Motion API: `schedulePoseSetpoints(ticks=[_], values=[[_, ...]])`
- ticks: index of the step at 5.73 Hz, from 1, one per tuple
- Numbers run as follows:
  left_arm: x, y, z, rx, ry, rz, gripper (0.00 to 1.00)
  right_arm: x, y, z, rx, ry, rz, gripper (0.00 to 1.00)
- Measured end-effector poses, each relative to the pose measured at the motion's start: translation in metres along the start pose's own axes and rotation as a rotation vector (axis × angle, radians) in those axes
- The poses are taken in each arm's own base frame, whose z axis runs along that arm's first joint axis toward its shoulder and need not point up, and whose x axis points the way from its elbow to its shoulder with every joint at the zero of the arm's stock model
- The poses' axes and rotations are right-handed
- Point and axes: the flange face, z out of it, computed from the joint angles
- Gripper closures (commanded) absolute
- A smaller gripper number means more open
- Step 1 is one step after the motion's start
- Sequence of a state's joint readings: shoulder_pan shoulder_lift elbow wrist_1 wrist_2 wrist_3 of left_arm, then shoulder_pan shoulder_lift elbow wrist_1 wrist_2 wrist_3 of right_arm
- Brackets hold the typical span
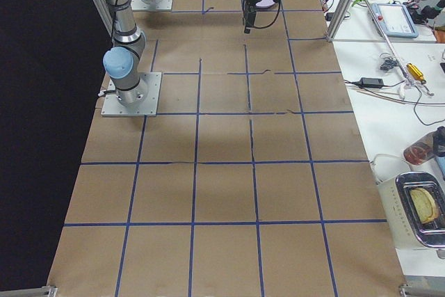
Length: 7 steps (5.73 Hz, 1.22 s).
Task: Flip cup and place on plate
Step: 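Move the left gripper toward the white cup lying on its side, then lower the left gripper down to the white cup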
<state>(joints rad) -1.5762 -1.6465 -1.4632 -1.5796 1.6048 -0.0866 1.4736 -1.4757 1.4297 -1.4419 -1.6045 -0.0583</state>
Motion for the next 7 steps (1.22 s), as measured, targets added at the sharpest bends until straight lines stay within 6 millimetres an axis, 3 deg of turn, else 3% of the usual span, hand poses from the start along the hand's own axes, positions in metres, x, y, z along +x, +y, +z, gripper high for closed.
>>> schedulePoseSetpoints(ticks=[1, 2, 4, 6, 7], values=[[-0.041, -0.004, -0.001, -0.007, -0.001, 0.012, 0.01, 0.0, 0.0, 0.0, 0.0, 0.0, 0.0, 0.0], [-0.098, -0.008, -0.001, -0.021, -0.001, 0.04, 0.01, 0.0, 0.0, 0.0, -0.001, 0.0, -0.001, 0.0], [-0.235, -0.005, 0.004, -0.055, 0.007, 0.138, 0.01, 0.0, 0.0, 0.0, 0.0, 0.0, 0.0, 0.0], [-0.394, 0.029, 0.022, -0.079, 0.032, 0.192, 0.01, 0.0, 0.0, 0.0, -0.001, 0.0, 0.0, 0.0], [-0.458, 0.05, 0.036, -0.08, 0.043, 0.23, 0.01, 0.0, 0.0, 0.0, -0.001, 0.0, -0.001, 0.0]])
